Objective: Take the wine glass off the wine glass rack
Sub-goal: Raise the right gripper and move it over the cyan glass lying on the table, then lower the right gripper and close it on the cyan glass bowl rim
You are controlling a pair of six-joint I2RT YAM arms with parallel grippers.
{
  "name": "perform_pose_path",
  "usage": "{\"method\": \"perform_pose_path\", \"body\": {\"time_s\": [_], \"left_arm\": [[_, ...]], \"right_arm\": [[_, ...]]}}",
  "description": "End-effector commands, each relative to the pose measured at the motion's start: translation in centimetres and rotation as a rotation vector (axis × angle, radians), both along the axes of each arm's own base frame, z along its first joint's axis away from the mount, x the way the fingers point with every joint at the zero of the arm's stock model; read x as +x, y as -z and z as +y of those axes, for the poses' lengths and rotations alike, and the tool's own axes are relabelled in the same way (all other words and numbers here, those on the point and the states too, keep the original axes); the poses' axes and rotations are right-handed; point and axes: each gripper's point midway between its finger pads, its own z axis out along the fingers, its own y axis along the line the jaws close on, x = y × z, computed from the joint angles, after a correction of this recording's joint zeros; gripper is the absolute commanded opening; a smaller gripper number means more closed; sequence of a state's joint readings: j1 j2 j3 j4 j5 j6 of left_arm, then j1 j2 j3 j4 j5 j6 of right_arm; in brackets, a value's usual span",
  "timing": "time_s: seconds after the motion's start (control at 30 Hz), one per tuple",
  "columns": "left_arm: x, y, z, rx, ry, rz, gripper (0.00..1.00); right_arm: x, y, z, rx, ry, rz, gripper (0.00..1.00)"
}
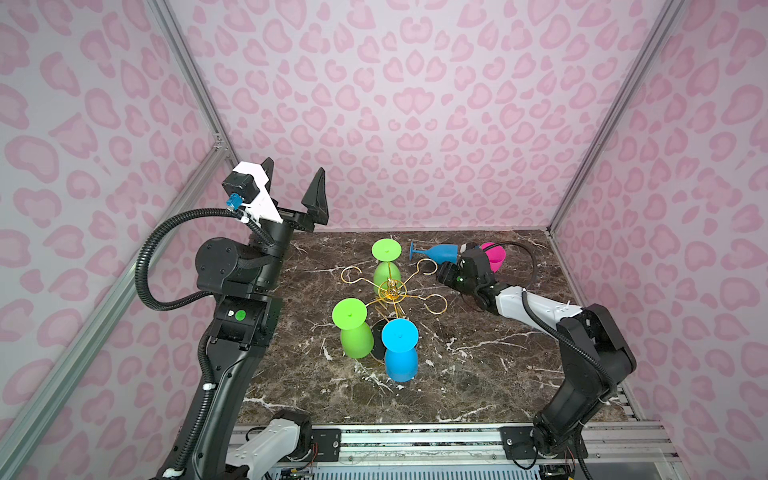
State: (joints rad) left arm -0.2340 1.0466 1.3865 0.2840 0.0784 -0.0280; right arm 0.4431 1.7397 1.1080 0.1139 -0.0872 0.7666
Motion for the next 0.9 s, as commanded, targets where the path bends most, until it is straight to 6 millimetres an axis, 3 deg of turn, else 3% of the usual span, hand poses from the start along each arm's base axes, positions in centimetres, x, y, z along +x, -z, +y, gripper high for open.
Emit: {"method": "perform_pose_path", "body": {"time_s": [0.0,0.27,0.87], "left_arm": [[-0.5,-0.6,0.3,0.003,-0.018,-0.031,0.97],[-0.7,-0.6,0.3,0.010,-0.020,-0.037,0.97],[-0.8,-0.7,0.4,0.018,-0.032,-0.040,0.97]], "right_arm": [[1.4,0.0,-1.0,-0.060,0.067,-0.018,0.79],[3.3,0.5,-2.2,-0.155,0.147,-0.005,0.96],[6.9,1.2,-2.2,-0.226,0.202,0.010,0.97]]}}
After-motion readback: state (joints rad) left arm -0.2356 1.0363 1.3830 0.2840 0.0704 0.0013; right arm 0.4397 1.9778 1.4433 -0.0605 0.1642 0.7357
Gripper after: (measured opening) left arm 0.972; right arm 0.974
